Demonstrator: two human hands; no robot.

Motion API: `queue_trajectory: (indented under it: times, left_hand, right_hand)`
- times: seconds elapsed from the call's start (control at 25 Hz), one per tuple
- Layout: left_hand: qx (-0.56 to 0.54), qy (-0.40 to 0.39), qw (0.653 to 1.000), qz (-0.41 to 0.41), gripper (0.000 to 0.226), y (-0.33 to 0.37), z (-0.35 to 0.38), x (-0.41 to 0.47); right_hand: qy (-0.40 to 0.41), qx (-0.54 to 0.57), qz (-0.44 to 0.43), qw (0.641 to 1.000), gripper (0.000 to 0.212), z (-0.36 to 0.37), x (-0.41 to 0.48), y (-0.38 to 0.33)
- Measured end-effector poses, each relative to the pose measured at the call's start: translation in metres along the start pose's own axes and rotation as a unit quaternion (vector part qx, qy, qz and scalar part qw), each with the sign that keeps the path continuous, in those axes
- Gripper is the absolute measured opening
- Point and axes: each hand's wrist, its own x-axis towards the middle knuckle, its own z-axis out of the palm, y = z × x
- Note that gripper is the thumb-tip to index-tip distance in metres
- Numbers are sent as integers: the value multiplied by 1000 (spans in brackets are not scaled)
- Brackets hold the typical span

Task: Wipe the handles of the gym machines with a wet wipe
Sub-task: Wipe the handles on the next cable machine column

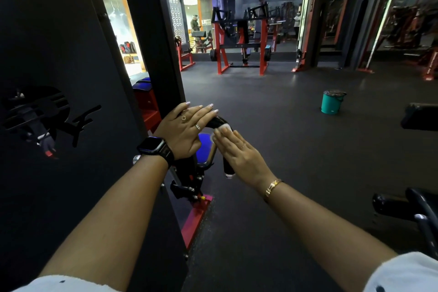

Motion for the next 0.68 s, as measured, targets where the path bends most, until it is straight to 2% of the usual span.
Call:
queue_trajectory:
  times: [0.16,0.32,0.4,0.48,0.6,0.68]
  left_hand:
    - [12,-29,999,-5,72,1,1,-2]
    - [17,-39,999,0,75,0,-1,-1]
    - [16,-39,999,3,74,0,-4,-3]
    - [9,-47,999,-1,74,1,-8,-3]
    - [-5,-56,998,-9,73,2,-11,-1]
    - [0,-64,998,-15,73,3,-12,-2]
  right_hand:
    - [-82,4,-56,995,58,19,-71,-7]
    - [-53,-31,-102,993,40,8,-30,-13]
    - [-26,-81,-145,986,31,4,16,-13]
    - [-52,-155,-183,969,32,0,47,-4]
    - [-126,-266,-175,940,40,-12,49,5]
    - [-140,-297,-162,930,38,-7,33,-3]
